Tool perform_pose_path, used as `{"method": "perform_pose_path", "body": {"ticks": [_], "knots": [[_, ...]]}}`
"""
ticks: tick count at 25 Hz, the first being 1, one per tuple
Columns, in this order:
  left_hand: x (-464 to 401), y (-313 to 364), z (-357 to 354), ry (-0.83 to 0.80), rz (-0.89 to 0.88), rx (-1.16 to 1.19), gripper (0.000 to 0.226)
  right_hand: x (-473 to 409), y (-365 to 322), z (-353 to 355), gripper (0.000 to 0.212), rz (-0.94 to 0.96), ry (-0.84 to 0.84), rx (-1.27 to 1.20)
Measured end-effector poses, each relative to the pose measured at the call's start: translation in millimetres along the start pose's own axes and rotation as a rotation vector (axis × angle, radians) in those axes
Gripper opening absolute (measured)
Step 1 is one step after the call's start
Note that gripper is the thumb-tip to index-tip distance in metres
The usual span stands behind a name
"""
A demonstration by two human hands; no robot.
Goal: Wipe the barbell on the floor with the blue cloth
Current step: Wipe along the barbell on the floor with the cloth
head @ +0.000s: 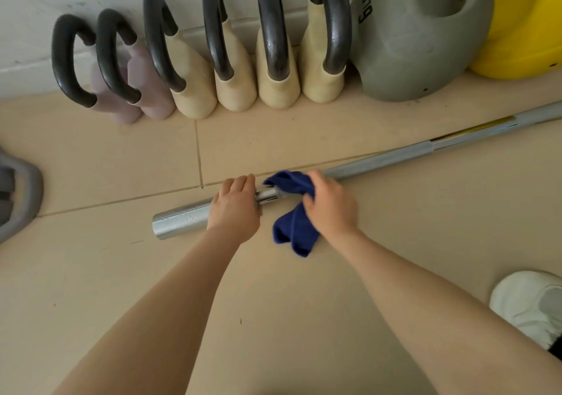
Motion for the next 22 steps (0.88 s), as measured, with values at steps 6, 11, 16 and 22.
{"method": "perform_pose_path", "body": {"ticks": [6, 11, 16, 22], "knots": [[-7, 11, 0, -0.010, 0.109, -0.056, 0.051, 9, -21, -7, 0.029, 0.070, -0.067, -0.023], [-4, 15, -16, 0.067, 0.185, -0.120, 0.063, -19, 41, 23, 0.027, -0.081, 0.063, 0.010], [-10, 46, -34, 0.081, -0.023, -0.198, 0.060, -17, 68, 32, 0.035, -0.236, 0.013, -0.086], [-22, 40, -21, 0.080, -0.026, -0.162, 0.057, -9, 27, 2, 0.034, -0.153, -0.027, -0.187]]}}
Point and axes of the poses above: each hand's wrist, its own x-axis away from the middle knuckle, its own z-axis out of the back of the hand, y = z × x, the point moved 5 cm from there along -x, towards the middle knuckle, and after that the axes turned 13 degrees about x, right-handed, at the moved point
